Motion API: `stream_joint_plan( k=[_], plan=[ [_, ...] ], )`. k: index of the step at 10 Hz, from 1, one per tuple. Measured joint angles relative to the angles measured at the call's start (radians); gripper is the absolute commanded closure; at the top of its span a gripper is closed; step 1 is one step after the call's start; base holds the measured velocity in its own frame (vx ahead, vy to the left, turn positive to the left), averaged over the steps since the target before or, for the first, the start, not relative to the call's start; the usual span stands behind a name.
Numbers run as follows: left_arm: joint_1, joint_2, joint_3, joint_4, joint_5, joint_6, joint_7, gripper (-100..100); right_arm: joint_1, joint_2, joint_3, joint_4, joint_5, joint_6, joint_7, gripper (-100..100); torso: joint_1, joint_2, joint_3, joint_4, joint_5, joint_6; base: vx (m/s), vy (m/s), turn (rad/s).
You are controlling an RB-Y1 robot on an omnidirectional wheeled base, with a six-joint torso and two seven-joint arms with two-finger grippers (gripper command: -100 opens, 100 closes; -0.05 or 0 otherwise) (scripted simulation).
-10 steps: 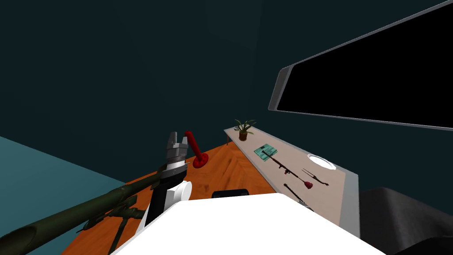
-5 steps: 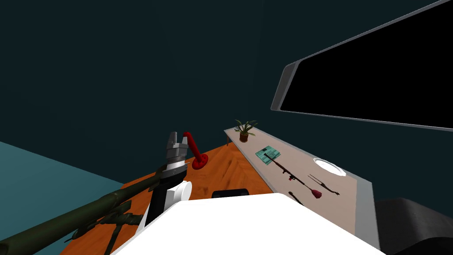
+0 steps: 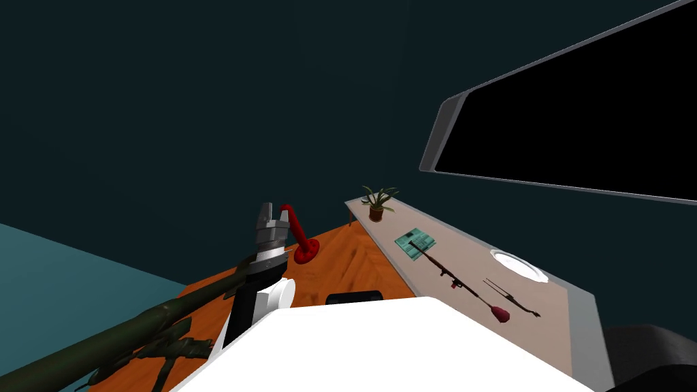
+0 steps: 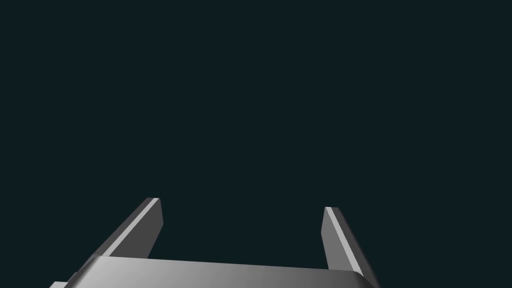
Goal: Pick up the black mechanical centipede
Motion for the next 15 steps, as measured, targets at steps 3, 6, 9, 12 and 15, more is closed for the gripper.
stream_joint_plan(
  k=[3,6,9,12,15],
  plan=[
    [0.000,0.000,0.000,0.000,0.000,0.000,0.000,0,-0.009,0.006,0.005,0.061,0.028,0.002,0.022,-100,0.002,0.004,0.003,0.001,0.000,0.000,0.053,-0.022,0.009],
    [0.000,0.000,0.000,0.000,0.000,0.000,0.000,0,-0.021,-0.012,0.044,0.122,0.042,0.014,0.046,-100,0.001,0.003,0.002,0.001,0.000,0.000,0.081,-0.033,0.006],
    [0.000,0.000,0.000,0.000,0.000,0.000,0.000,0,-0.025,-0.014,0.079,0.202,0.081,0.027,0.081,-100,0.000,0.001,0.000,0.000,0.000,0.000,0.103,-0.044,0.003],
    [0.000,0.000,0.000,0.000,0.000,0.000,0.000,0,-0.035,-0.020,0.125,0.239,0.081,0.040,0.101,0,0.002,0.005,0.003,0.001,0.000,0.000,0.032,-0.015,0.000],
    [0.000,0.000,0.000,0.000,0.000,0.000,0.000,0,-0.066,0.007,0.139,0.270,0.072,0.054,0.108,-100,-0.003,0.009,0.005,0.002,-0.001,0.000,-0.026,-0.079,0.066]
  ],
)
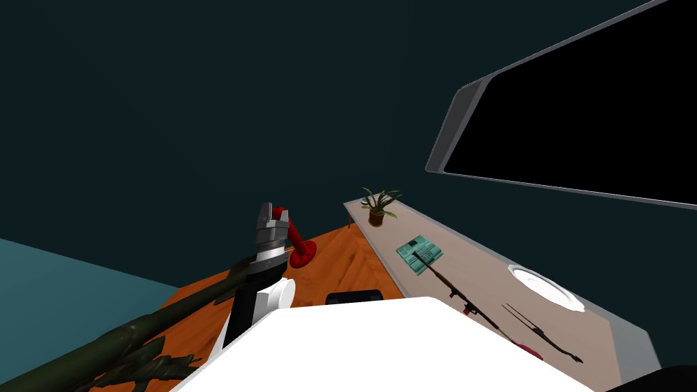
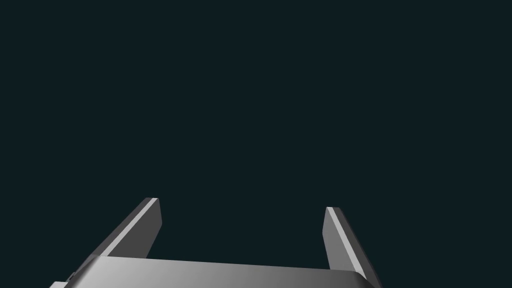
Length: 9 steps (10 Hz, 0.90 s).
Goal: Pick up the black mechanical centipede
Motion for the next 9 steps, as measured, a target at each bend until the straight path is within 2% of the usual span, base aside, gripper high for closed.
stream_joint_plan(
  k=[2,3,7,8,9],
  plan=[
    [0.000,0.000,0.000,0.000,0.000,0.000,0.000,0,-0.029,0.034,0.011,0.029,-0.003,0.020,0.010,-100,0.001,0.001,0.000,0.000,0.000,0.000,-0.028,-0.047,0.033],
    [0.000,0.000,0.000,0.000,0.000,0.000,0.000,0,-0.030,0.036,0.010,0.031,-0.002,0.022,0.011,100,0.003,0.000,0.000,0.000,0.001,0.000,-0.003,-0.006,-0.001],
    [0.000,0.000,0.000,0.000,0.000,0.000,0.000,0,-0.030,0.036,0.010,0.030,-0.002,0.021,0.010,100,0.006,-0.001,-0.001,0.000,0.001,0.000,0.000,0.000,0.000],
    [0.000,0.000,0.000,0.000,0.000,0.000,0.000,0,-0.030,0.036,0.010,0.030,-0.002,0.021,0.010,0,0.006,-0.001,-0.001,0.000,0.001,0.000,0.000,0.000,0.000],
    [0.000,0.000,0.000,0.000,0.000,0.000,0.000,0,-0.030,0.036,0.010,0.030,-0.002,0.021,0.010,100,0.006,-0.001,-0.001,0.000,0.001,0.000,0.032,0.065,-0.076]
  ],
)
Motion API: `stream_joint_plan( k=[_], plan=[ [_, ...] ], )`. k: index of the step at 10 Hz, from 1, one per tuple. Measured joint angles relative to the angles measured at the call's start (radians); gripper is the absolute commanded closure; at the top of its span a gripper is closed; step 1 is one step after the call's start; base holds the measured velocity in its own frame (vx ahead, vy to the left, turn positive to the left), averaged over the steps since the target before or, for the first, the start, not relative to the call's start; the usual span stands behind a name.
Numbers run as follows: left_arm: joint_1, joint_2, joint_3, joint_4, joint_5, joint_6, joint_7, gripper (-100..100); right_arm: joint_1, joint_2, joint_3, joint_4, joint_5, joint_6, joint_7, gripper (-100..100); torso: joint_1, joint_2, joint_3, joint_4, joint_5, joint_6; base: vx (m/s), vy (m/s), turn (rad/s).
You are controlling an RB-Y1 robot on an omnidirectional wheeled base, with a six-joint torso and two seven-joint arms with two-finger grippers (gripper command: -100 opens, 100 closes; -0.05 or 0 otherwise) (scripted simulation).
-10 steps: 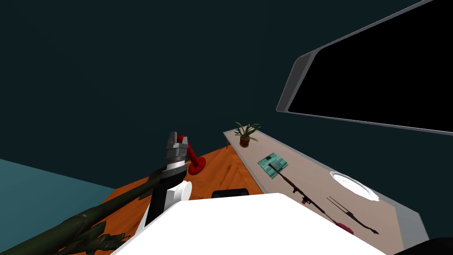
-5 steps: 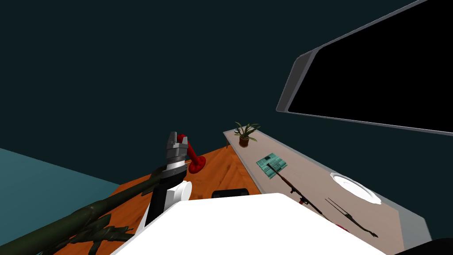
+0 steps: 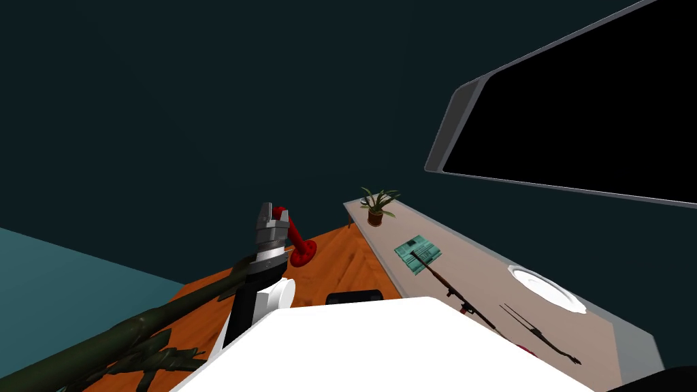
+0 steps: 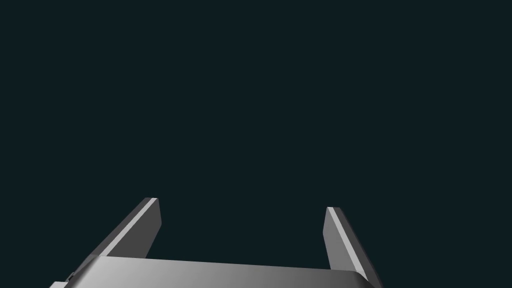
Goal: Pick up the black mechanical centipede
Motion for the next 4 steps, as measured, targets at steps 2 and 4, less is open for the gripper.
stream_joint_plan(
  k=[2,4],
  plan=[
    [0.000,0.000,0.000,0.000,0.000,0.000,0.000,0,0.033,-0.030,-0.025,-0.026,0.021,-0.025,-0.012,100,0.007,-0.001,-0.001,0.000,0.001,0.001,0.030,0.105,-0.083],
    [0.000,0.000,0.000,0.000,0.000,0.000,0.000,0,0.048,-0.049,-0.014,-0.049,0.006,-0.023,-0.012,0,0.005,-0.001,0.000,0.000,0.001,0.000,0.005,0.027,-0.007]
  ],
)
